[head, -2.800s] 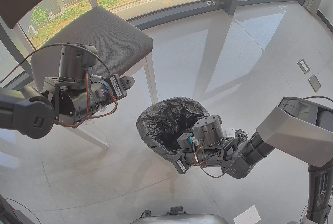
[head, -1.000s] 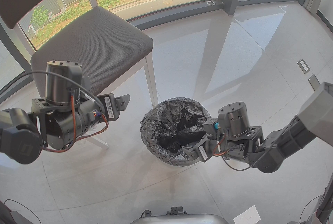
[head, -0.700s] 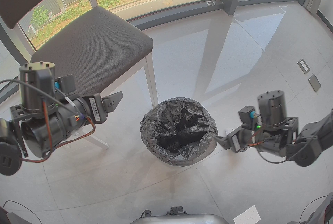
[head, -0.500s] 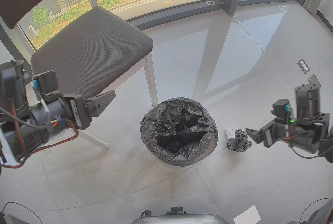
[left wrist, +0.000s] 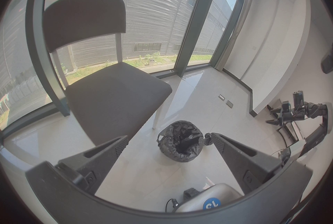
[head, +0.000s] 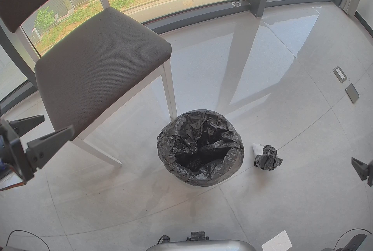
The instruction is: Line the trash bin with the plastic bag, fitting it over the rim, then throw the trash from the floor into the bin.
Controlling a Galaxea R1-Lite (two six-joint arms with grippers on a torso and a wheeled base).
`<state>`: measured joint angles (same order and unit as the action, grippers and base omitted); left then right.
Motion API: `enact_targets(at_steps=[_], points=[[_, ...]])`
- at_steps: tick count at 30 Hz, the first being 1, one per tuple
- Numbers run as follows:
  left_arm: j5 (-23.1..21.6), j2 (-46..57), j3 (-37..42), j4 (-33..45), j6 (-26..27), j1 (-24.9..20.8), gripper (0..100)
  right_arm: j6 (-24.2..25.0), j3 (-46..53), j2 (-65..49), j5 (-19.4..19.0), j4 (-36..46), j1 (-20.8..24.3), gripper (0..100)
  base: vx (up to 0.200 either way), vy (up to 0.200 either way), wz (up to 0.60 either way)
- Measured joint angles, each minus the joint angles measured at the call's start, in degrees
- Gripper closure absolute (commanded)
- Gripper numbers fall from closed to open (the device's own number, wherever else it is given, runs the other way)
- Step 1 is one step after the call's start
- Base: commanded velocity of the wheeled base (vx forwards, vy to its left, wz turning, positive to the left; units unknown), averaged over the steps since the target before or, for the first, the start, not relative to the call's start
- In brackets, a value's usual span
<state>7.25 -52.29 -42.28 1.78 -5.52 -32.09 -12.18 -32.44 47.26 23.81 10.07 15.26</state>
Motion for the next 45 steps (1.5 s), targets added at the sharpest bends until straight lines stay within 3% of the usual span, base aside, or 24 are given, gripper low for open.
enact_targets(at_steps=[8, 18, 25, 31, 41, 45], points=[[3.06, 11.11, -2.93, 13.68, 0.82, 0.54, 0, -0.18, -1.65, -17.34, 1.80, 17.13, -5.56, 0, 0.000, 0.000, 0.00], [3.72, 14.64, -5.79, 14.62, 0.79, 1.46, 0, 3.47, 7.17, -22.76, -6.95, 13.21, -6.89, 0, 0.000, 0.000, 0.00], [6.12, 11.96, -8.83, 14.64, 0.79, 1.66, 0, 8.28, 15.71, -17.75, -14.67, 0.71, -7.00, 0, 0.000, 0.000, 0.00], [8.40, 8.02, -12.40, 14.62, 0.95, 1.66, 0, 10.57, 18.83, -4.46, -19.58, -11.84, -8.27, 0, 0.000, 0.000, 0.00], [12.95, 1.77, -17.44, 14.56, 1.18, 1.05, 0, 8.79, 18.88, 23.45, -28.12, -38.01, -13.81, 0, 0.000, 0.000, 0.00], [15.38, -0.30, -18.64, 14.36, 1.15, 0.48, 0, 7.67, 16.68, 34.13, -30.56, -44.89, -15.45, 0, 0.000, 0.000, 0.00]])
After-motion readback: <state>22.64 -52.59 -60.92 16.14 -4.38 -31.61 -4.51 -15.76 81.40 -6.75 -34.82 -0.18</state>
